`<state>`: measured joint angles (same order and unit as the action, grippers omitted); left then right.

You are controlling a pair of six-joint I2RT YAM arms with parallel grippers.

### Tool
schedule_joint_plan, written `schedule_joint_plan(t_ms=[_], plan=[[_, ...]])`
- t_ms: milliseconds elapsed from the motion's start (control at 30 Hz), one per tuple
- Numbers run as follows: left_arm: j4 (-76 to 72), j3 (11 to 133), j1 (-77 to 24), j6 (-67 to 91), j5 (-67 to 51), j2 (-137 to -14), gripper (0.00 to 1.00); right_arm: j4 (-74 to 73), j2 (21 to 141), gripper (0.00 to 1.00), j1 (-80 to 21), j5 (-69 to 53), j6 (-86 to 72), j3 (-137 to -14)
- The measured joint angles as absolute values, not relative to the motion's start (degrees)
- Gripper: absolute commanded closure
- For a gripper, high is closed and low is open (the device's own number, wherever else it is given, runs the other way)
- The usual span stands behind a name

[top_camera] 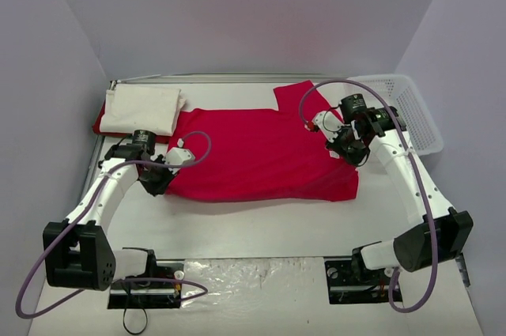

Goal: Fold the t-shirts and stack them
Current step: Fold the flattened tshirt in 1/3 of the way

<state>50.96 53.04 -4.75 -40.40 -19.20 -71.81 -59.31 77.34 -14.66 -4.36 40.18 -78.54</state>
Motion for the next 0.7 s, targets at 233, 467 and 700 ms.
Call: schedule_joint_plan(t_ms=[233, 467, 700], plan=[[51.05, 55.24, -4.75, -40.36, -18.72, -74.61, 0.98, -57.56, 84.49, 1.0, -13.43, -4.08, 41.17, -83.79], [50.92, 56.93, -4.75, -40.29, -18.31, -78.63, 0.98, -56.14, 91.85, 1.0, -12.27, -3.81, 41.93, -89.14], [50.04, 60.77, -4.75, -39.51, -17.93, -83.48, 0.98, -54.08, 98.96, 1.0, -11.4, -3.84, 42.11, -91.11]])
